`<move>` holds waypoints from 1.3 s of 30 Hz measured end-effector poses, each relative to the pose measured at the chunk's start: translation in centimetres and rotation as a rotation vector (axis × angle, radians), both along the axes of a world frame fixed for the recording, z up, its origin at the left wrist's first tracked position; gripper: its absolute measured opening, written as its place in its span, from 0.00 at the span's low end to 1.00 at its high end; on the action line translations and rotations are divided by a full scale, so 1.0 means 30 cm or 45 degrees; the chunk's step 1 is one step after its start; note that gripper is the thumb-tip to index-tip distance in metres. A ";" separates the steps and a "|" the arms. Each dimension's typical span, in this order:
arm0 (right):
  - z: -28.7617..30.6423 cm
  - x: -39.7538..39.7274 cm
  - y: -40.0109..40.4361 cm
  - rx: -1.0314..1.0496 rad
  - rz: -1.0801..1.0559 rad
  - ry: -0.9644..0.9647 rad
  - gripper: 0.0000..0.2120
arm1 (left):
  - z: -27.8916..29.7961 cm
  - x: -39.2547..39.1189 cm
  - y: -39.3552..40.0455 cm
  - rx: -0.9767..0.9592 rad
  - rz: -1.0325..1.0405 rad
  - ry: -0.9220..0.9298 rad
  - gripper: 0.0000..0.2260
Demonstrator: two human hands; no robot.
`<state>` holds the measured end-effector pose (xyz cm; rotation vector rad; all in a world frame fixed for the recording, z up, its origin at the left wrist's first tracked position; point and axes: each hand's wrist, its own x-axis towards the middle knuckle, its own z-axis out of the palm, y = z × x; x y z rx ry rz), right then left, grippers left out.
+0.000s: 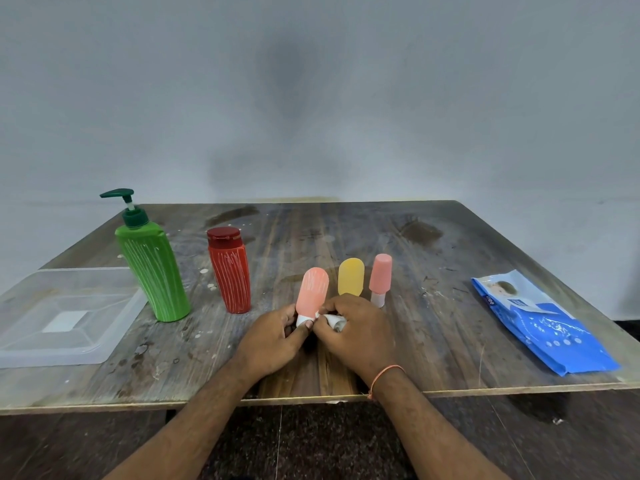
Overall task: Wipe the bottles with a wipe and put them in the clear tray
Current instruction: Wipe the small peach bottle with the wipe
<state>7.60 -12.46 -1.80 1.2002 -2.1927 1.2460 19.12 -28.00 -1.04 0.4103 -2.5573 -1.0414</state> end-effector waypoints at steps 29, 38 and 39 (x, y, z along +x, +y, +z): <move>0.007 -0.016 0.002 -0.114 -0.178 -0.152 0.04 | -0.024 -0.012 -0.014 -0.080 0.020 -0.036 0.21; 0.013 -0.005 0.009 -0.099 -0.184 -0.212 0.03 | -0.026 -0.011 -0.012 -0.092 0.024 -0.026 0.18; 0.015 -0.005 0.010 -0.115 -0.186 -0.200 0.03 | -0.027 -0.011 -0.012 -0.093 0.025 -0.024 0.19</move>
